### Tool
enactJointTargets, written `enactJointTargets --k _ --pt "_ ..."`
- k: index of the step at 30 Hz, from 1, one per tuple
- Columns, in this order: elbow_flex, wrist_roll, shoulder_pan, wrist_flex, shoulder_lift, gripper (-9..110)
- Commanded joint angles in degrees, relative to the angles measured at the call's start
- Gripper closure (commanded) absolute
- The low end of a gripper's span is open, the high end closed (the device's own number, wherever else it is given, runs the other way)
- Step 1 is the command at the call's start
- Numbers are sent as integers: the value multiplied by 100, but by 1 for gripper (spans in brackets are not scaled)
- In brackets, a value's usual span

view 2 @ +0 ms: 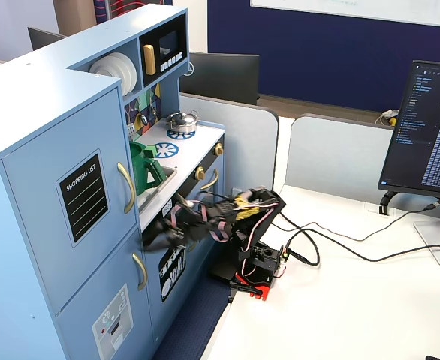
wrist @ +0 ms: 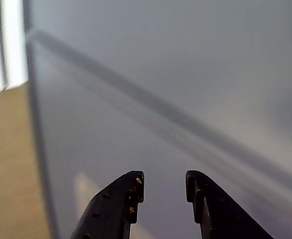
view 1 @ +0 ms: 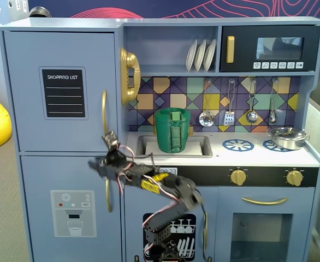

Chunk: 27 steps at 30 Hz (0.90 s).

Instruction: Close the left cabinet door

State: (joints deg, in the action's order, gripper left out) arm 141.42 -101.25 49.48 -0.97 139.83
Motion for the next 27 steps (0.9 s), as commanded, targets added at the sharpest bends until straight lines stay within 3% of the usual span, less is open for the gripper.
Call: enactJointTargets --k 1,6,12,16,22,27 --pt "624 308 -132 1679 2127 102" --pt "888 598 -2452 4562 2294 101" --pt "2215 369 -4043 5845 2777 101" --pt "3015 527 -4649 6706 3393 101" --pt "3032 1485 -4843 7928 3832 101" --pt "3041 1661 -5186 8851 4228 101"
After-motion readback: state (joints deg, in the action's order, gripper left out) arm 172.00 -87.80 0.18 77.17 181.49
